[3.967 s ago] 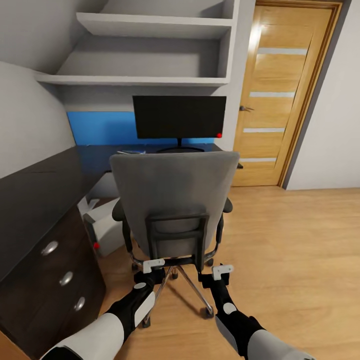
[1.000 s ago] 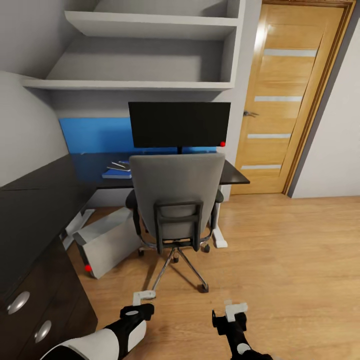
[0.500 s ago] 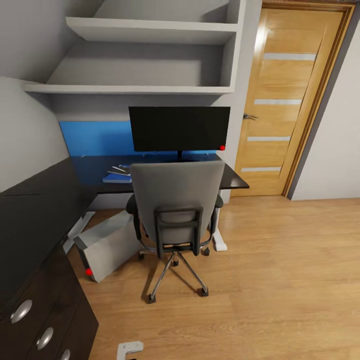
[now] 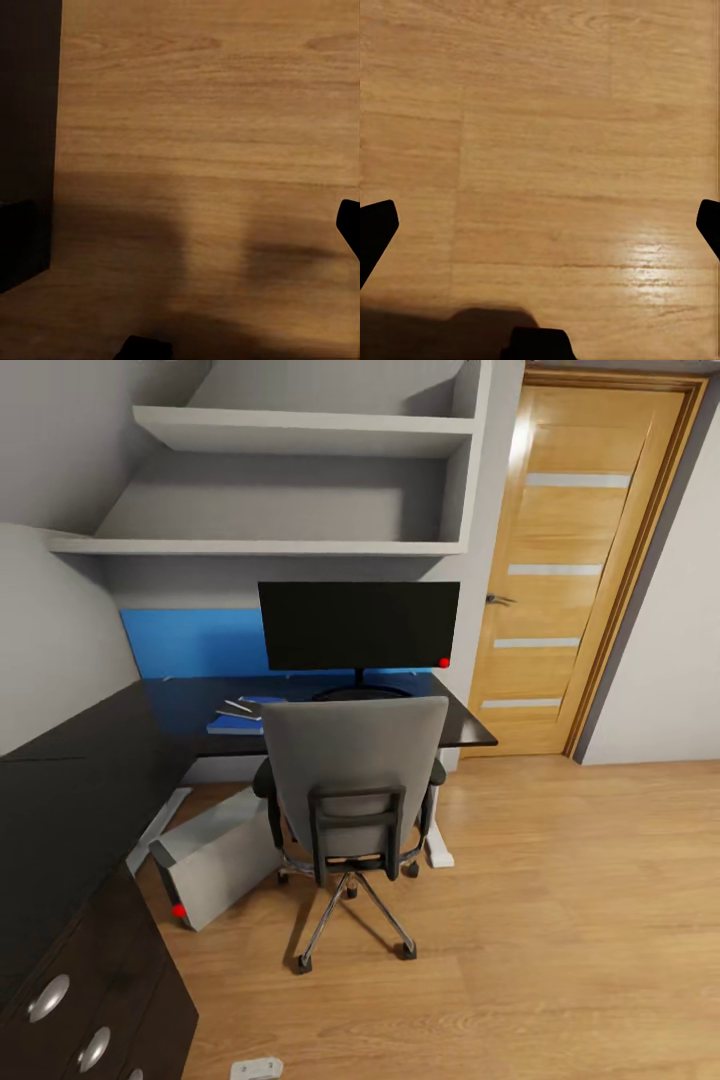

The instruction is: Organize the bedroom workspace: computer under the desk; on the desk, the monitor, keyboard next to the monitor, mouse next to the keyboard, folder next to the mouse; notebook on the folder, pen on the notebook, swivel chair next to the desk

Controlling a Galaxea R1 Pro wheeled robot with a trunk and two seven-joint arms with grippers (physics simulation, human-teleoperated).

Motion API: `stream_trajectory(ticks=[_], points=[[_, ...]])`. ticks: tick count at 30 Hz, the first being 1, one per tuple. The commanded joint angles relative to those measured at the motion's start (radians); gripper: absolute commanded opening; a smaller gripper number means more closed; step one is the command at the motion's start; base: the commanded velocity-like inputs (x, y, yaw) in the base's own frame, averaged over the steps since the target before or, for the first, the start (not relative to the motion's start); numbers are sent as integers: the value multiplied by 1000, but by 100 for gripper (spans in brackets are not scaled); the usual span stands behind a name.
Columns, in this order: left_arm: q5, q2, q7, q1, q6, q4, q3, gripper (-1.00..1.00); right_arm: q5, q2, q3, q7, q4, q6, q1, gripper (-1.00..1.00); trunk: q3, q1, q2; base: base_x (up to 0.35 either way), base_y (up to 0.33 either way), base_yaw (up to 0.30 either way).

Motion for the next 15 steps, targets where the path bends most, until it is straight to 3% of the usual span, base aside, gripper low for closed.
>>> stream_trajectory(ticks=[1,15], points=[[10,0,3,-1,-3,1,-8,100,-9,1,9,-2,2,-4,-1,100,2,-4,7,0,0,0],[10,-1,0,0,2,0,-9,100,-8,1,9,-2,2,-4,-1,100,46,-58,105,0,0,0]])
